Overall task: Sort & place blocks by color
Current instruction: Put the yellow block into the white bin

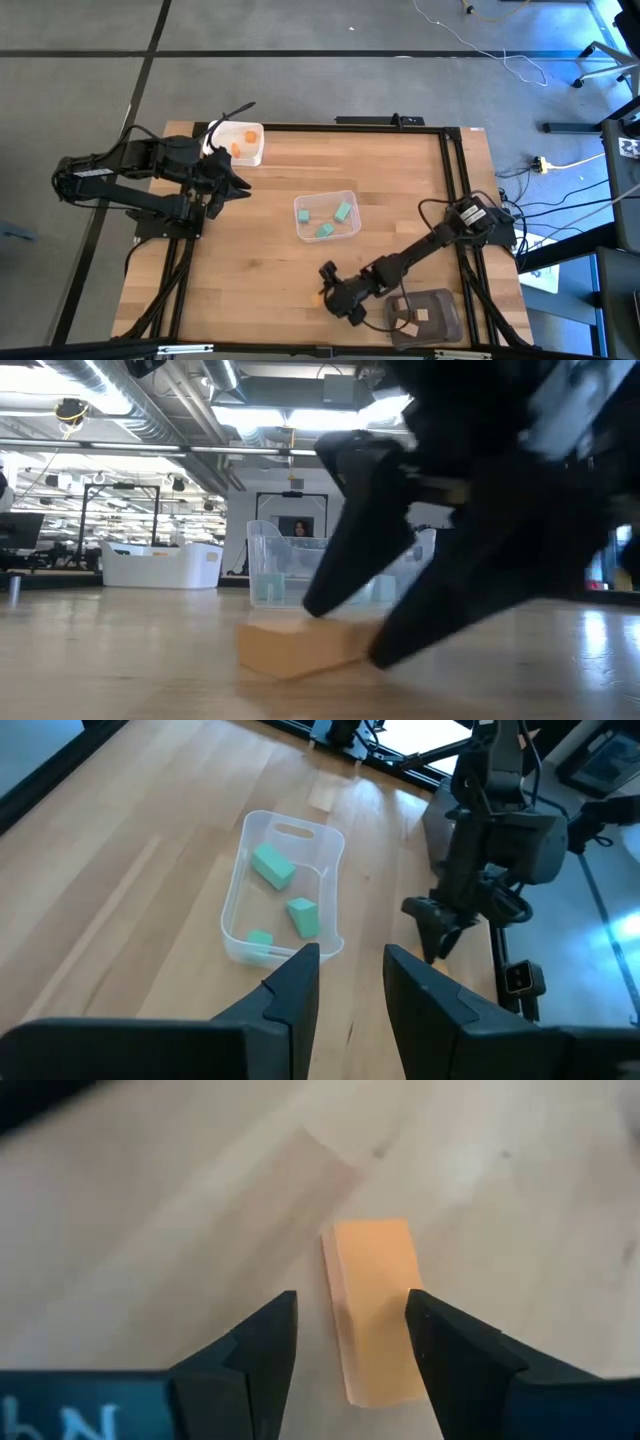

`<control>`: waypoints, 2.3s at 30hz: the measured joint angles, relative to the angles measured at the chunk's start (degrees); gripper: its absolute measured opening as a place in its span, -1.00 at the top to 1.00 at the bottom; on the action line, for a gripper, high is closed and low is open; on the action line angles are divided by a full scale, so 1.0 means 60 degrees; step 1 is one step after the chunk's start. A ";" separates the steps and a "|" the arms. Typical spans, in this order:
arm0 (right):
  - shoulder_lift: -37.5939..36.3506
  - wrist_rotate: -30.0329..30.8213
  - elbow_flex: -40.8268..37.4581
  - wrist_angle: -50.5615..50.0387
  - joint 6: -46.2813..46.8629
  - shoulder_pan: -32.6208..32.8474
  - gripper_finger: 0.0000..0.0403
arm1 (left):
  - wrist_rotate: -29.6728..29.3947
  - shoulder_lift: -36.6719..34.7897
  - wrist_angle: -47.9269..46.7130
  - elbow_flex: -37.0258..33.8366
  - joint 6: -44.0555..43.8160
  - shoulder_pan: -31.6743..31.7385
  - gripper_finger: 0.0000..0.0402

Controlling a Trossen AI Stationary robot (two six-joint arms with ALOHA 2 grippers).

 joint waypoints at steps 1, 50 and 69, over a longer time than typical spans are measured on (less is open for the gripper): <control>0.0004 0.0052 0.0000 0.0025 -0.0107 -0.0101 0.04 | 0.0000 0.0000 -0.0028 0.0000 0.0007 0.0000 0.48; -0.1953 -0.0466 0.9816 -1.2418 0.2912 -0.2163 0.04 | 0.0244 0.0915 -0.1405 0.0005 0.1698 -0.0625 0.51; -0.3224 0.0759 0.8079 -1.3199 0.3233 -0.2231 0.04 | -0.0797 0.2983 -0.0573 0.0004 -0.0290 -0.3118 0.51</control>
